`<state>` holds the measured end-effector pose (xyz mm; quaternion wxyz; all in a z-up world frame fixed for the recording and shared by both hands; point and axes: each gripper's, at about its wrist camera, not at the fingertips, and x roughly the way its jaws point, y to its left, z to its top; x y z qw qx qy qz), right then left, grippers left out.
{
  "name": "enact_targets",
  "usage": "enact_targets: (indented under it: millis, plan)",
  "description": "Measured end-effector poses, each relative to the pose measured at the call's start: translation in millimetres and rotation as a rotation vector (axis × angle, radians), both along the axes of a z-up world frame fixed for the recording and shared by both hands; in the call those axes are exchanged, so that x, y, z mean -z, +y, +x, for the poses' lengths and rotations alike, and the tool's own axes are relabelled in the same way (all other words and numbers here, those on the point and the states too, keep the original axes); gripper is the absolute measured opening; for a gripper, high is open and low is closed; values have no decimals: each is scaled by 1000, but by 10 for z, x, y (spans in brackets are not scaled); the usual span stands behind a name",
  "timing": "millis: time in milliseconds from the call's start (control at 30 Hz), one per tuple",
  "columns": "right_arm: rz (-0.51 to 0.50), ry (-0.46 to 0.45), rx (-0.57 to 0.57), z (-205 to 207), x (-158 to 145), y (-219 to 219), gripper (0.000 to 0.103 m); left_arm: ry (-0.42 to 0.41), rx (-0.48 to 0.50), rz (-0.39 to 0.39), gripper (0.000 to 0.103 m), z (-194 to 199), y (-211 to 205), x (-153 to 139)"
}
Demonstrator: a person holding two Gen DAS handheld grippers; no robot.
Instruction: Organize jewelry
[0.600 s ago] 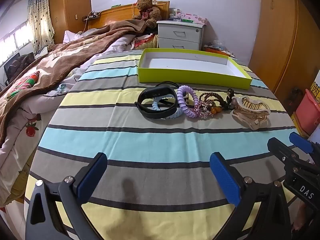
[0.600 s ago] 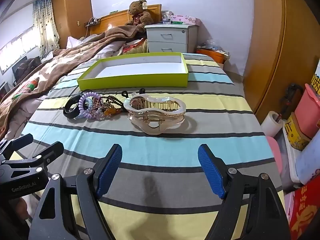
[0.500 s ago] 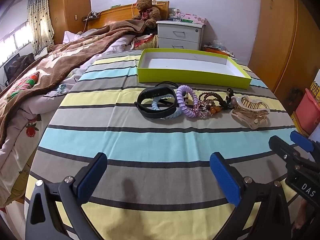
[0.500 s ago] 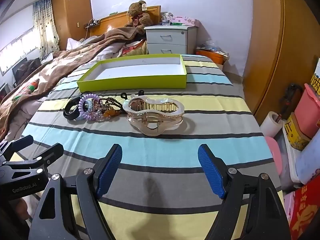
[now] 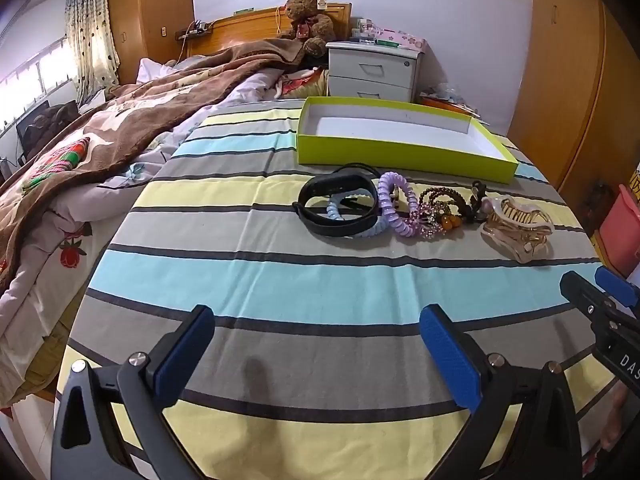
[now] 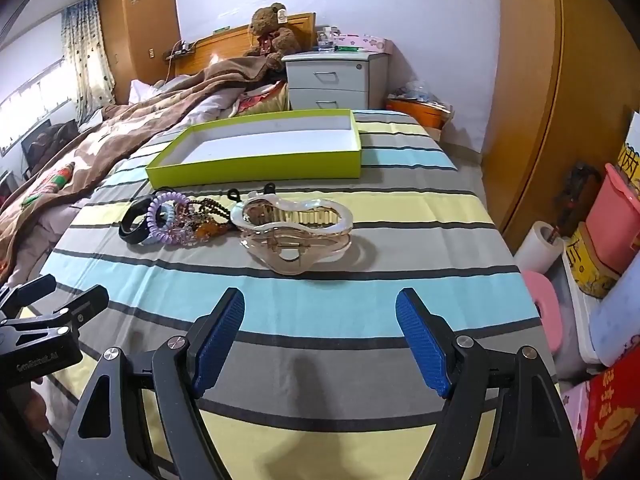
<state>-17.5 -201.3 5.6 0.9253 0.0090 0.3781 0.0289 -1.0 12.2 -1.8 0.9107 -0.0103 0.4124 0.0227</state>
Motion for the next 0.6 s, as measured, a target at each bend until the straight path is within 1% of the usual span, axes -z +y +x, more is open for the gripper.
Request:
enact_targets:
  millis: [600]
  plan:
    - [-1,-15,-31,-11,-23,114,78,-9,-18,-3,103,-33,58,-33]
